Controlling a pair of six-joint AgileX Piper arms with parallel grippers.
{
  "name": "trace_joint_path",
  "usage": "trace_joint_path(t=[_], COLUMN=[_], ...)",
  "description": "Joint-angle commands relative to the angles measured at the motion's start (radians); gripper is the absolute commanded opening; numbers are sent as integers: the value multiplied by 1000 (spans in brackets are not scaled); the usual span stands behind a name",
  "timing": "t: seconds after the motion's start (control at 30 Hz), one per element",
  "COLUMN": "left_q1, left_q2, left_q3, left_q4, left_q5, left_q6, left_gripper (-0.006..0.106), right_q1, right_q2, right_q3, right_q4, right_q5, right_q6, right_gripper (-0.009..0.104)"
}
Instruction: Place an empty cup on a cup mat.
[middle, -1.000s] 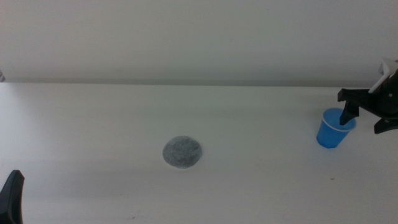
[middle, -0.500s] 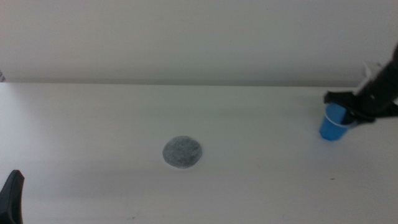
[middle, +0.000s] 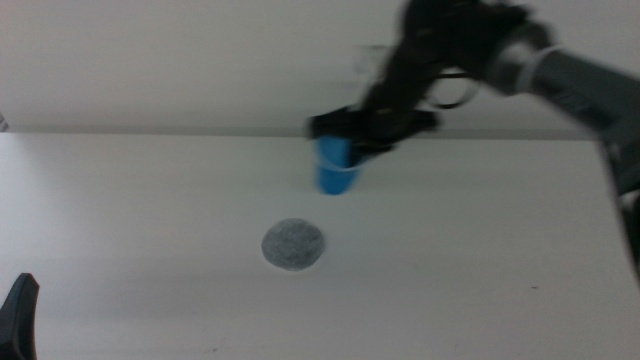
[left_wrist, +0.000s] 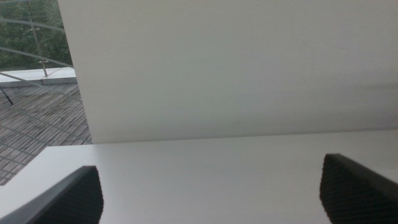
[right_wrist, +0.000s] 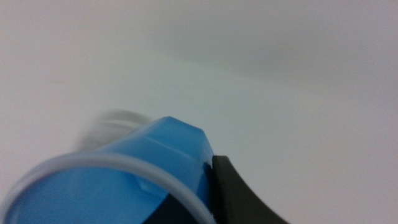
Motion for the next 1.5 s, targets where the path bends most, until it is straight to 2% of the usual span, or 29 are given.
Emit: trace_joint_path(t=[0.0, 0.13, 0.27, 0.37, 0.43, 0.57, 0.7, 1.47], left_q1=[-8, -8, -8, -8, -8, -8, -8, -8], left_q2=[-40, -40, -40, -40, -40, -40, -40, -40], left_q3=[41, 41, 41, 41, 41, 41, 41, 41], left_q4=[0, 0, 0, 0, 0, 0, 0, 0], left_q5=[-12, -12, -12, -12, -12, -12, -12, -12], left_q6=[0, 0, 0, 0, 0, 0, 0, 0], left_gripper=[94, 94, 94, 94, 94, 94, 94, 94], right_q1=[61, 124, 138, 138, 138, 141, 143, 143], right_q2=[52, 148, 186, 193, 188, 160, 130, 179], right_q3=[-90, -226, -248, -248, -237, -195, -131, -116], right_q4=[-3, -3, 3, -49, -55, -16, -25, -35], right_q5=[26, 99, 121, 176, 176, 176, 176, 170], right_q6=[25, 48, 78, 101, 103, 91, 89, 97], right_gripper=[0, 0, 0, 0, 0, 0, 0, 0])
